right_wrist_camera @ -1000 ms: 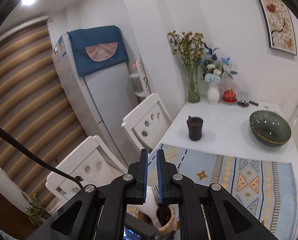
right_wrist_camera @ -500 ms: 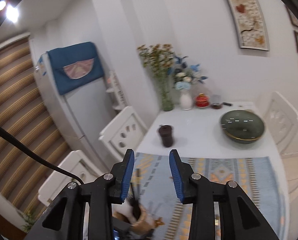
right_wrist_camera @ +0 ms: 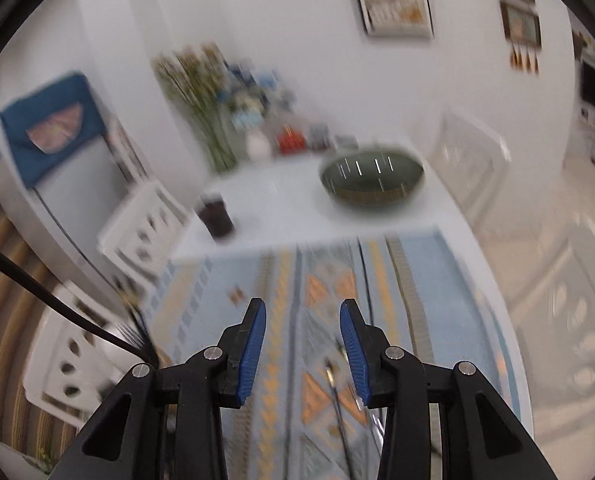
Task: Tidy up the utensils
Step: 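Return the right tool to the pile and grasp another black chopstick, then lift the chopstick upright with the right tool and carry it over the cup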
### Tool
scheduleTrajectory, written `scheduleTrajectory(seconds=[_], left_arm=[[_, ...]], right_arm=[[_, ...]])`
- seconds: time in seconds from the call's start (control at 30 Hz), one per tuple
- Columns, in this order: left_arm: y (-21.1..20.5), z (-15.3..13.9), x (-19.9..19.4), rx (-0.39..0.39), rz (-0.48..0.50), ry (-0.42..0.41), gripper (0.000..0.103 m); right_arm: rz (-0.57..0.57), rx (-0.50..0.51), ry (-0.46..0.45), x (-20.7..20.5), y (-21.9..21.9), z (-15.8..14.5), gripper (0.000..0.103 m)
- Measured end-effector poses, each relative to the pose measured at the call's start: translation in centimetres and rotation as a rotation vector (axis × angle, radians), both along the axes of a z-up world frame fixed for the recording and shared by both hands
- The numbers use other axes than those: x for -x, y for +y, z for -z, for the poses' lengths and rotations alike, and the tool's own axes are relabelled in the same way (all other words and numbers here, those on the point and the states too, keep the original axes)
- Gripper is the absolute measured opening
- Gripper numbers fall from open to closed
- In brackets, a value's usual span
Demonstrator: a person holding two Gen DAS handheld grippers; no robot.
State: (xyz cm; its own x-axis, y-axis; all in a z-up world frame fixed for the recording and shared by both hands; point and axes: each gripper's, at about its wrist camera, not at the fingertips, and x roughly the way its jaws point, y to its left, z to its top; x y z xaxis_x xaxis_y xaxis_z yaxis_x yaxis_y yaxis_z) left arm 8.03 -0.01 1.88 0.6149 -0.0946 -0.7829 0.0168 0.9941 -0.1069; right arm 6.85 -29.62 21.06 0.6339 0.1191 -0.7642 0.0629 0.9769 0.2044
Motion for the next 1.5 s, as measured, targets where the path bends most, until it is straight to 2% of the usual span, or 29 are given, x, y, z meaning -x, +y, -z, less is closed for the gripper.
scheduleTrajectory(seconds=[0.13,0.3,0.5,0.6,0.77,0.93,1.03,1.13,1.17,1.23,1.3,1.37,1.43,1.5], left_arm=[[0.0,0.0,0.0,0.0,0.0,0.0,0.102],[0.0,0.0,0.0,0.0,0.0,0.0,0.102],[0.0,0.0,0.0,0.0,0.0,0.0,0.102],[0.0,0.0,0.0,0.0,0.0,0.0,0.102],[0.0,0.0,0.0,0.0,0.0,0.0,0.102],[-0.1,0.0,0.1,-0.001,0.0,0.0,0.102],[-0.1,0.0,0.0,-0.001,0.0,-0.001,0.102],[-0.1,0.0,0.1,-0.001,0.0,0.0,0.102],[-0.1,0.0,0.1,0.0,0.0,0.0,0.102],[-0.1,0.0,0.1,0.0,0.0,0.0,0.102],[-0.1,0.0,0.1,-0.001,0.0,-0.001,0.102],[-0.1,0.0,0.1,-0.001,0.0,-0.001,0.102],[-0.1,0.0,0.1,-0.001,0.0,-0.001,0.102],[-0.1,0.0,0.1,-0.001,0.0,-0.001,0.102]], right_arm=[[0.008,-0.011,0.188,-0.7,-0.5,6.6,0.037],[0.003,-0.034,0.309,-1.2,-1.0,11.7,0.037],[-0.026,-0.07,0.431,-3.3,-0.4,16.3,0.037],[-0.029,-0.031,0.48,-4.5,0.0,18.5,0.037],[-0.023,-0.038,0.525,-5.8,0.0,20.4,0.033],[-0.029,-0.011,0.519,-6.5,0.4,20.8,0.032],[-0.04,0.042,0.504,-6.7,1.1,21.0,0.029],[-0.064,0.163,0.475,-6.6,2.4,21.0,0.021],[-0.078,0.181,0.463,-6.5,3.0,21.0,0.015],[-0.09,0.205,0.447,-6.4,3.5,20.9,0.008],[-0.089,0.197,0.442,-6.3,3.5,20.8,0.006],[-0.089,0.144,0.423,-6.1,3.1,20.4,0.006],[-0.097,0.082,0.377,-5.4,2.7,19.6,0.006],[-0.112,0.064,0.317,-4.3,2.8,18.2,0.006]])
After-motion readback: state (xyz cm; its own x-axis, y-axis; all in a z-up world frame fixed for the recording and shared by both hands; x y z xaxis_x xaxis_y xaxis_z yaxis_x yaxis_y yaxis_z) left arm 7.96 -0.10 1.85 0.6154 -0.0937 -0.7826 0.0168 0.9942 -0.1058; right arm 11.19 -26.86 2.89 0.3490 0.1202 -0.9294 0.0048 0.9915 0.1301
